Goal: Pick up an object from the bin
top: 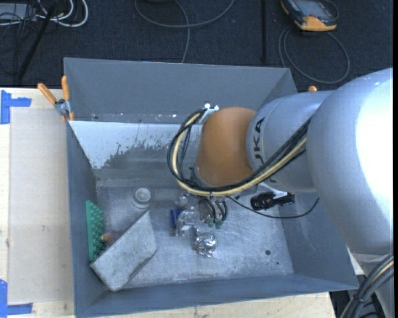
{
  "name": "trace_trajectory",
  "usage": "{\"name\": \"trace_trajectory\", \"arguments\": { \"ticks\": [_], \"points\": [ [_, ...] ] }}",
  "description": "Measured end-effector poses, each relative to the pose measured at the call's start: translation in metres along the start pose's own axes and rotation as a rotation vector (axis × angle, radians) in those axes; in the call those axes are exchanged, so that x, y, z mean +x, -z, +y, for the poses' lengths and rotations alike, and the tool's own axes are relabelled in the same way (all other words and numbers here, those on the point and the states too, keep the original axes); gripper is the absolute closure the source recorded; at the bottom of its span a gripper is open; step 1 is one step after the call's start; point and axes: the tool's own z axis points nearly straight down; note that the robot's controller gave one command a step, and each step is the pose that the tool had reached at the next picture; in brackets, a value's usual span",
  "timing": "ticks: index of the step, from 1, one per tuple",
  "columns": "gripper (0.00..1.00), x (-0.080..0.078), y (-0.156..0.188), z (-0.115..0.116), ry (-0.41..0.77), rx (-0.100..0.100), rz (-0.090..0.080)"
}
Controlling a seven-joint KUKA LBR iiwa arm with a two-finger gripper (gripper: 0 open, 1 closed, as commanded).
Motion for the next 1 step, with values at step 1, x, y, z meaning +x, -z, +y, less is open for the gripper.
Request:
{"name": "trace_trajectory", "arguments": {
  "ticks": [1],
  "points": [
    [1.0,-0.0004,0.0144,0.0,0.002,0.0,0.0]
  ]
}}
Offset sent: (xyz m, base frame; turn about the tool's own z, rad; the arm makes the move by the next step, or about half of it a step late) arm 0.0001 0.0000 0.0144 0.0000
